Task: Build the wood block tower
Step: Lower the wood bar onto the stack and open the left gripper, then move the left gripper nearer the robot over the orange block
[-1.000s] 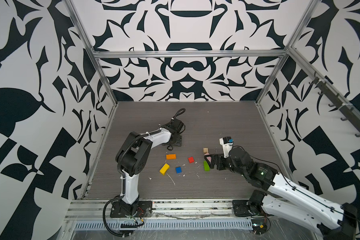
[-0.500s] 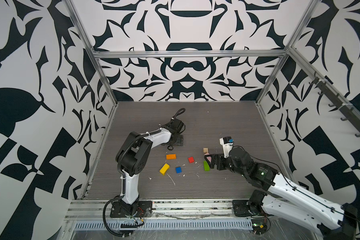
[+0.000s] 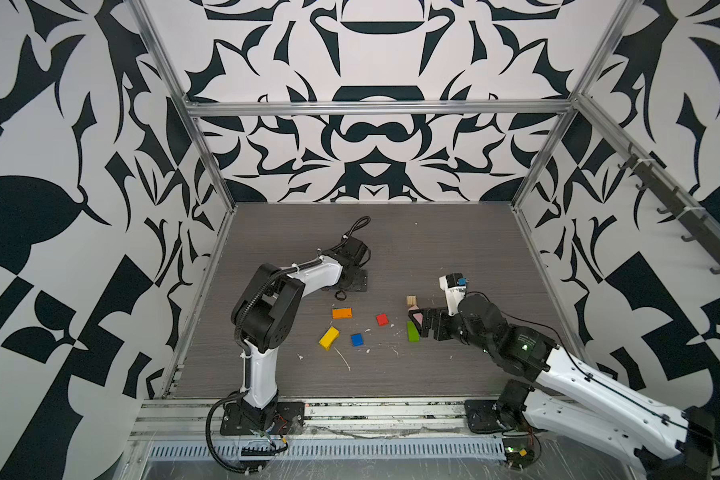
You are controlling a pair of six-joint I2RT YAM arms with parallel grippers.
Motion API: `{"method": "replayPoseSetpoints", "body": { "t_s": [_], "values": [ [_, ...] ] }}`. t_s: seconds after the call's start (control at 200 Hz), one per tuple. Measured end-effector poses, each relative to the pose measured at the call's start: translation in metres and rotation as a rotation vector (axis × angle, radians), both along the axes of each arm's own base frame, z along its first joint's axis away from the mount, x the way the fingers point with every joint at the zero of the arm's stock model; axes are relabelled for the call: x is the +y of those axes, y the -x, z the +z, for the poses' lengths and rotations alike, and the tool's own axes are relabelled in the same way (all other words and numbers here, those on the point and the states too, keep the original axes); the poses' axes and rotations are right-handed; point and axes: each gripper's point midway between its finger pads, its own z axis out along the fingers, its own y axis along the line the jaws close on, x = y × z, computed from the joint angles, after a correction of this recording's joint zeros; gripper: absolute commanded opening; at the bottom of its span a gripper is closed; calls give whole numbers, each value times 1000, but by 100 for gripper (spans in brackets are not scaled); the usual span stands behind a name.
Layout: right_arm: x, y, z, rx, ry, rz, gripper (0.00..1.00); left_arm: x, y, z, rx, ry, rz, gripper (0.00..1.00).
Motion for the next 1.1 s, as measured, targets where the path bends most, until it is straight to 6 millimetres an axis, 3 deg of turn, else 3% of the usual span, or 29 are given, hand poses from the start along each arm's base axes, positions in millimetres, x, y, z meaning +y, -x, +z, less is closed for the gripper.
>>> {"method": "replayPoseSetpoints", "body": {
  "t_s": [0.38,1.1],
  "values": [
    [1,0,0,3,-4,1,99,-2,14,5,47,41,0,99],
    [6,-2,-8,25,11,10,100,12,39,57,-12,88,-19,99]
  ]
}}
